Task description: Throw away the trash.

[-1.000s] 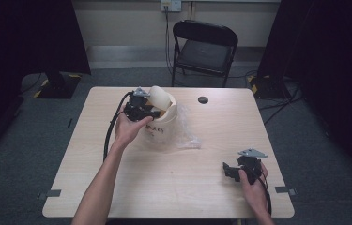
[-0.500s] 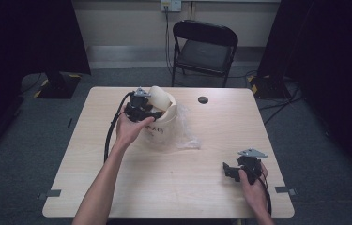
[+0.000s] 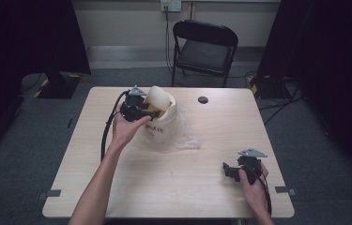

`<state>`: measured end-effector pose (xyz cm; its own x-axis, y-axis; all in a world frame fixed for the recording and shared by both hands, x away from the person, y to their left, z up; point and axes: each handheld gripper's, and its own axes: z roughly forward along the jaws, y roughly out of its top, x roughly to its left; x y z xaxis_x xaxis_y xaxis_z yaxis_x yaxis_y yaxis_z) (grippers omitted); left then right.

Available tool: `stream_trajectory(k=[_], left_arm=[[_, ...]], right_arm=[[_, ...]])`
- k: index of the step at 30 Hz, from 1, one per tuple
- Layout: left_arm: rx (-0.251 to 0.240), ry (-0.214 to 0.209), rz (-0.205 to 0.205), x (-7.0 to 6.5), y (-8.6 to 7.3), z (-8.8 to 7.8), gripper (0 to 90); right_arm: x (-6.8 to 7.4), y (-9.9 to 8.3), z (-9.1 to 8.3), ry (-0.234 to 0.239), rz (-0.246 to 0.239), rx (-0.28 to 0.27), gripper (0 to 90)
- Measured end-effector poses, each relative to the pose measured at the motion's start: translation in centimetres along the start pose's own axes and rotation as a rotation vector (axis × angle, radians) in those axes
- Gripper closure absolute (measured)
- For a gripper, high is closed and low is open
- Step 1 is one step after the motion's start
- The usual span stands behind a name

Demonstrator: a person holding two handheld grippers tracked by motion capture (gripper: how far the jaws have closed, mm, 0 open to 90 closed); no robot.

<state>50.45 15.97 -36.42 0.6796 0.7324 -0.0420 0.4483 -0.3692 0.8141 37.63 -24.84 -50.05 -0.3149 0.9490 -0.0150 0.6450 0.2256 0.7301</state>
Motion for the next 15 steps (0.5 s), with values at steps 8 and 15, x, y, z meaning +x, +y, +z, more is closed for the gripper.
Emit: stream_trajectory(k=[8,15], left_arm=[[-0.07,-0.013,-0.032,0.3,-1.2,-2.2,30.0],[-0.126,-0.045,-0.059,1.2,-2.8,-4.8,20.9]], right_arm=[[0.0,0.0,0.0,0.0,0.0,0.0,9.7],[0.0,0.0,0.0,0.0,0.0,0.0,9.8]])
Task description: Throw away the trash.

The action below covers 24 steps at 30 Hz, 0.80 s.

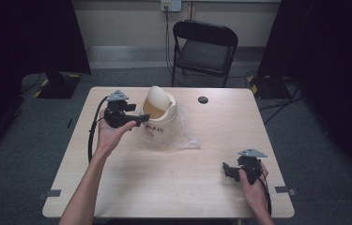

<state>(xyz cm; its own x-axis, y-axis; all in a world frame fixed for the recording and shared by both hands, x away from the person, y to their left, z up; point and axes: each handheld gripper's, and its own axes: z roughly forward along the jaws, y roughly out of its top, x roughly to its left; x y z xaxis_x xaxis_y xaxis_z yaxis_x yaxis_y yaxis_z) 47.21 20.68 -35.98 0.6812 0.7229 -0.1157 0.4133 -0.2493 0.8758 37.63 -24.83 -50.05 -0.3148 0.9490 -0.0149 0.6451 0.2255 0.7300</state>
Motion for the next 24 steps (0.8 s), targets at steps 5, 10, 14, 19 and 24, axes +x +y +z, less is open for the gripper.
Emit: stream_trajectory(k=[5,10,14,19,24], left_arm=[[-0.017,0.02,-0.005,-0.1,-0.9,-1.8,16.6],[0.018,0.07,-0.01,-0.2,-1.7,-2.2,16.1],[0.042,0.075,0.0,-0.5,-2.8,-2.9,16.0],[0.08,0.116,-0.019,-1.0,-5.1,-4.0,16.0],[0.144,0.125,-0.101,-2.0,-9.1,-5.6,16.4]], right_arm=[[0.0,0.0,0.0,0.0,0.0,0.0,9.7],[0.0,0.0,0.0,0.0,0.0,0.0,9.7],[0.0,0.0,0.0,0.0,0.0,0.0,9.7],[0.0,0.0,0.0,0.0,0.0,0.0,9.7],[0.0,0.0,0.0,0.0,0.0,0.0,9.7]])
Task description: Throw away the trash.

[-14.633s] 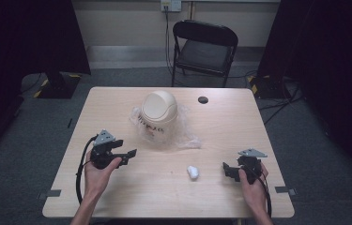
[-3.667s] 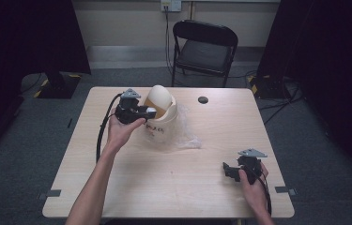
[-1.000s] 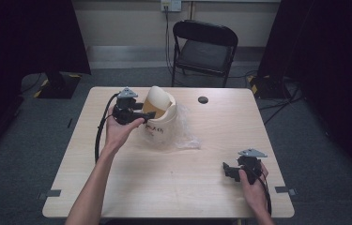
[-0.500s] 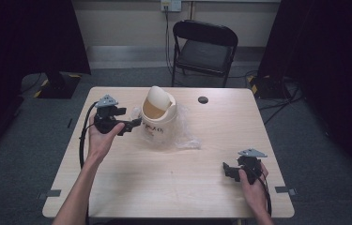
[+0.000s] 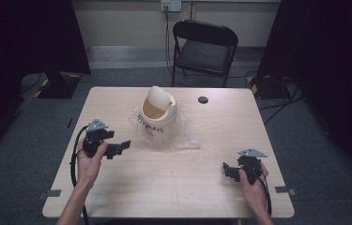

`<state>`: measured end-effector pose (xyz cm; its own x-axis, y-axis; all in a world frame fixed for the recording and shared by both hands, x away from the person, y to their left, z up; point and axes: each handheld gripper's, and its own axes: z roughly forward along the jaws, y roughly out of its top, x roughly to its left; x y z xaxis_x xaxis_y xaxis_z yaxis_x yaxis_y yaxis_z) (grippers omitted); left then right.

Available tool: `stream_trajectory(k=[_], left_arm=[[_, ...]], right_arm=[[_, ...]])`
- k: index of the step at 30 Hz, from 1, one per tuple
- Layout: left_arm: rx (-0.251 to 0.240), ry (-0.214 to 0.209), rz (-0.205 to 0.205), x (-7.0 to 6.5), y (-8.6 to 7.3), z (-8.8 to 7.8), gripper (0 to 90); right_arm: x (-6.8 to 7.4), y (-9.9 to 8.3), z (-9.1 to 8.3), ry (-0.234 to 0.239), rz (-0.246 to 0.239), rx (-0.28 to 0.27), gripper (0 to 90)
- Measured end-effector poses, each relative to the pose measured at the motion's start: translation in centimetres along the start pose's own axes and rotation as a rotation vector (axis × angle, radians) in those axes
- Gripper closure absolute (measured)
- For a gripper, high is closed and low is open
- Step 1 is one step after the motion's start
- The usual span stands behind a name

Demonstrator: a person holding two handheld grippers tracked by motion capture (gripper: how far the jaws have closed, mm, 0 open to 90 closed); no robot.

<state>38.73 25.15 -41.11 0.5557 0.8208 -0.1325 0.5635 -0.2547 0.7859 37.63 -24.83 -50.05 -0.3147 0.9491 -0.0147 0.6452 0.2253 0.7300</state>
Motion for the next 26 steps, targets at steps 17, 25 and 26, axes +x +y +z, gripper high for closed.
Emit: stream_trajectory(k=[17,25,26], left_arm=[[0.165,0.143,0.011,1.1,-8.9,1.8,16.3],[0.075,0.174,0.02,0.5,-9.8,2.2,12.8],[0.078,0.173,0.021,0.6,-9.8,2.2,12.0]], right_arm=[[0.0,0.0,0.0,0.0,0.0,0.0,9.7],[0.0,0.0,0.0,0.0,0.0,0.0,9.7],[0.0,0.0,0.0,0.0,0.0,0.0,9.7]])
